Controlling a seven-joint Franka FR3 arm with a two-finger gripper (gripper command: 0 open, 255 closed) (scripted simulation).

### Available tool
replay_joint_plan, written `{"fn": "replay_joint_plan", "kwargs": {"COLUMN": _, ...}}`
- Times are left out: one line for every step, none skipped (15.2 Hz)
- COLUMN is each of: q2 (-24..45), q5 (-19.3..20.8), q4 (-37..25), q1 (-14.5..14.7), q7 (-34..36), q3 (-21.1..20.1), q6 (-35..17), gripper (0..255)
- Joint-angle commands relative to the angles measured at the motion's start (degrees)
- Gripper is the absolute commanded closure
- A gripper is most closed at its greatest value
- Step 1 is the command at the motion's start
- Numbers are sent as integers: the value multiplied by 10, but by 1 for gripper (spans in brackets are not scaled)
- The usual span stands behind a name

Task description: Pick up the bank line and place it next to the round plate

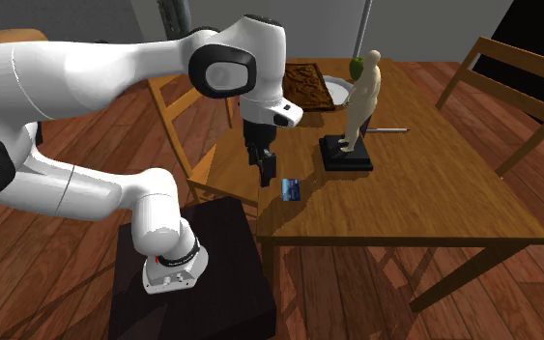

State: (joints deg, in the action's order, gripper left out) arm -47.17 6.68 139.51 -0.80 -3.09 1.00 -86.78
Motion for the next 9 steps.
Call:
{"fn": "replay_joint_plan", "kwargs": {"q2": 0, "q5": 0, "q4": 0, "q1": 0, "q7": 0, "q3": 0, "q6": 0, "gripper": 0}}
{"fn": "replay_joint_plan", "kwargs": {"q2": -21, "q5": 2, "q4": 27, "q1": 20, "q7": -74, "q3": 39, "q6": -45, "gripper": 0}}
{"fn": "replay_joint_plan", "kwargs": {"q2": -38, "q5": 4, "q4": 50, "q1": 43, "q7": -148, "q3": 82, "q6": -87, "gripper": 0}}
{"fn": "replay_joint_plan", "kwargs": {"q2": -50, "q5": 4, "q4": 69, "q1": 67, "q7": -222, "q3": 126, "q6": -127, "gripper": 0}}
{"fn": "replay_joint_plan", "kwargs": {"q2": -56, "q5": 1, "q4": 83, "q1": 92, "q7": -299, "q3": 172, "q6": -165, "gripper": 0}}
{"fn": "replay_joint_plan", "kwargs": {"q2": -59, "q5": -3, "q4": 92, "q1": 122, "q7": -376, "q3": 221, "q6": -198, "gripper": 0}}
{"fn": "replay_joint_plan", "kwargs": {"q2": -58, "q5": -10, "q4": 96, "q1": 157, "q7": -455, "q3": 270, "q6": -226, "gripper": 0}}
{"fn": "replay_joint_plan", "kwargs": {"q2": -55, "q5": -20, "q4": 95, "q1": 195, "q7": -535, "q3": 321, "q6": -249, "gripper": 0}}
{"fn": "replay_joint_plan", "kwargs": {"q2": -51, "q5": -31, "q4": 89, "q1": 240, "q7": -613, "q3": 373, "q6": -266, "gripper": 0}}
